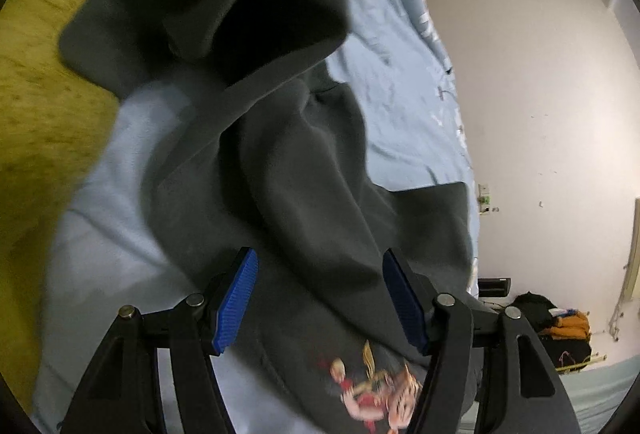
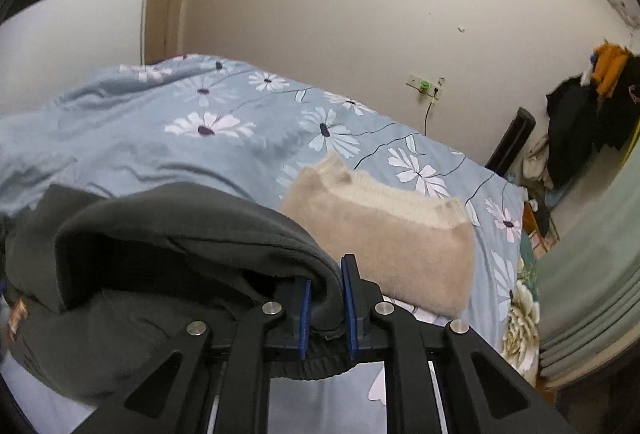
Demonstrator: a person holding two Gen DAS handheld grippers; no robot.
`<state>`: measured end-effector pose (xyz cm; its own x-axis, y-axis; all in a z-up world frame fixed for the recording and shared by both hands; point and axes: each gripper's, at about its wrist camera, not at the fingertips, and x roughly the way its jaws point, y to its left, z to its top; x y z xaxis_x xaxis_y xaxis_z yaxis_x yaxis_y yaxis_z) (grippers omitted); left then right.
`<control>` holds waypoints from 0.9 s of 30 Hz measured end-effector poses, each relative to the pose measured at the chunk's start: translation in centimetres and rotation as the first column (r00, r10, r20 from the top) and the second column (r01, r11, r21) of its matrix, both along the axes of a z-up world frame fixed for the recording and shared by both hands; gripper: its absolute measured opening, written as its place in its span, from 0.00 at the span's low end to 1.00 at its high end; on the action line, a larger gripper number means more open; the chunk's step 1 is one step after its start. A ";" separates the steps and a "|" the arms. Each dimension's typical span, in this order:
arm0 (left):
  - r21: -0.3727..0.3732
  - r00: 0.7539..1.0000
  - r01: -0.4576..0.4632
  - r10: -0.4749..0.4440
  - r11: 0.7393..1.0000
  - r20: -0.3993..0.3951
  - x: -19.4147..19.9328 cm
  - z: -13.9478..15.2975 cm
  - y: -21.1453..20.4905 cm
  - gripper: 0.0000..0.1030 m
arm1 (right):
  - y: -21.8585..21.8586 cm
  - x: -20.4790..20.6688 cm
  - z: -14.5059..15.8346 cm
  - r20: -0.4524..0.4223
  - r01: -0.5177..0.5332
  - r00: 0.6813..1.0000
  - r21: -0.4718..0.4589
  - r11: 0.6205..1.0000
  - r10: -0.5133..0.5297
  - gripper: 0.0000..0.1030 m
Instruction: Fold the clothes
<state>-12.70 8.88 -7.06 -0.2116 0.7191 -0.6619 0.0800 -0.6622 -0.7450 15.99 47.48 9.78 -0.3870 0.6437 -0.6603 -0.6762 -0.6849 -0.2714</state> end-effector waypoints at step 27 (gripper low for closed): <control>-0.361 0.944 -0.097 -0.030 0.928 -0.330 -18.7 10.1 10.1 0.07 | 11.7 -13.7 -3.5 0.089 -0.016 0.995 -0.205 0.979 0.035 0.14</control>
<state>-31.43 19.01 3.04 -0.4786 0.4267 -0.7674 -0.0964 -0.8942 -0.4372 2.31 59.18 6.24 -0.3329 0.4822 -0.8103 -0.6365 -0.7490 -0.1843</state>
